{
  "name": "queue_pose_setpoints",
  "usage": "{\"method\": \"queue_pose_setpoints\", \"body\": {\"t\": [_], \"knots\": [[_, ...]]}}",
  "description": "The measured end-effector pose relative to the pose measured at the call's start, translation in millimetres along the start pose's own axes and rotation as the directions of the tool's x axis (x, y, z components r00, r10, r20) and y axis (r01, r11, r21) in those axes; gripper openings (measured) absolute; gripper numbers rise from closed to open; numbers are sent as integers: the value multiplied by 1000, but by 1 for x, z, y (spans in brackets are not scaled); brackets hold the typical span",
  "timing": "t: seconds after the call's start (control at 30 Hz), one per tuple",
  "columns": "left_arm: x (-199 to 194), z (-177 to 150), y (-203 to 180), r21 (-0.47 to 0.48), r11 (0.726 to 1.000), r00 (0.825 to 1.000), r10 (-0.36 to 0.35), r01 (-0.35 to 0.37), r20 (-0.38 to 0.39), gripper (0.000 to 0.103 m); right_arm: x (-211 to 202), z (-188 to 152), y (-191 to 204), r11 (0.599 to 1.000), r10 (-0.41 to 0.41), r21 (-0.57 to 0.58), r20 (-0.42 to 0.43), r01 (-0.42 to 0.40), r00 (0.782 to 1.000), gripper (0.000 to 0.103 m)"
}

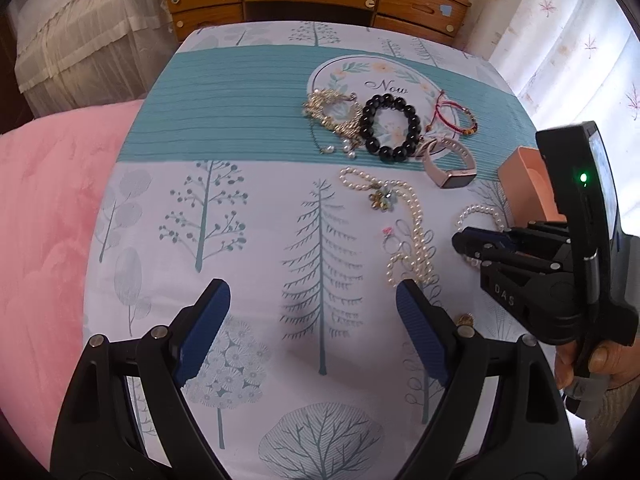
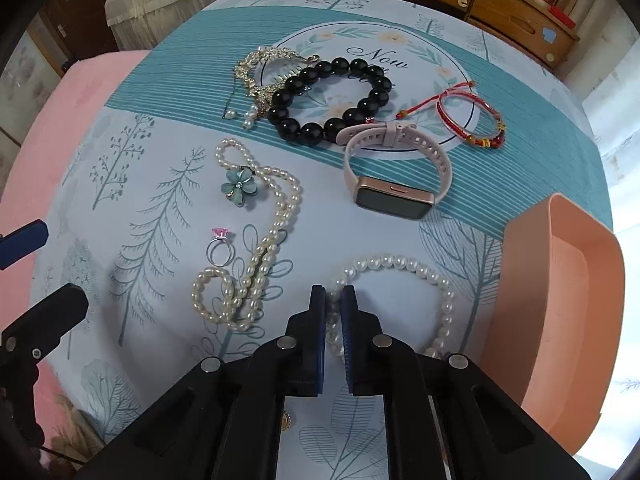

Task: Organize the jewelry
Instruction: 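Lift the pearl bracelet with the right gripper and carry it over the peach tray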

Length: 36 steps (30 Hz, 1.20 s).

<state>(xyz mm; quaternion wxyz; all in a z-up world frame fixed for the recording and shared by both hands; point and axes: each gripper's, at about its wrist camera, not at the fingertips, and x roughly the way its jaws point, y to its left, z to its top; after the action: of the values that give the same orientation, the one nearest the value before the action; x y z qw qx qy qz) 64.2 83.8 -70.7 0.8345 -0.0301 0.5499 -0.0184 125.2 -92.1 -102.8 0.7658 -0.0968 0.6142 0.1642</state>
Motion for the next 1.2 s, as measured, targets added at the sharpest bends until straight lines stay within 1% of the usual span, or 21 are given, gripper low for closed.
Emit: {"method": "queue_pose_setpoints", "body": {"t": [0.13,0.23,0.4,0.47,0.5,0.63,0.7,0.77,0.83,0.93,0.97,1.07,1.13,1.2], "knots": [[0,21,-13,46,999,1000,-16,16,-10,84,-11,-7,-25,994,80,69,12,-80,997,7],[4,39,-25,78,996,998,-37,40,-41,84,-29,-12,-41,979,149,132,61,-156,987,7],[17,64,-56,157,986,994,-45,61,-104,84,-83,-24,-72,933,244,222,185,-282,952,7],[25,71,-69,181,982,990,-35,59,-136,81,-103,-28,-82,918,259,242,232,-314,937,7],[30,74,-75,191,980,987,-31,61,-156,77,-115,-30,-89,908,269,255,259,-334,928,7],[54,80,-91,204,978,973,3,46,-231,63,-151,-37,-114,882,276,283,337,-377,900,7],[65,80,-97,208,978,967,27,27,-254,59,-168,-43,-127,875,265,294,372,-384,890,7],[77,80,-99,206,978,960,51,8,-277,55,-179,-49,-137,872,253,304,392,-384,885,7],[86,80,-99,197,980,952,65,-5,-300,46,-187,-57,-147,868,241,317,405,-383,882,7],[95,80,-100,173,985,942,59,-1,-330,39,-193,-70,-161,857,233,340,416,-388,879,7],[97,80,-100,169,986,940,59,-2,-336,39,-194,-74,-166,854,227,349,420,-387,879,7],[98,80,-103,167,986,941,58,-2,-333,38,-194,-84,-175,845,215,370,426,-386,879,7],[100,79,-103,160,987,937,55,1,-345,32,-191,-89,-180,841,210,382,422,-384,882,7],[101,78,-104,160,987,934,62,-5,-351,30,-190,-94,-184,834,212,394,418,-386,884,7]]}}
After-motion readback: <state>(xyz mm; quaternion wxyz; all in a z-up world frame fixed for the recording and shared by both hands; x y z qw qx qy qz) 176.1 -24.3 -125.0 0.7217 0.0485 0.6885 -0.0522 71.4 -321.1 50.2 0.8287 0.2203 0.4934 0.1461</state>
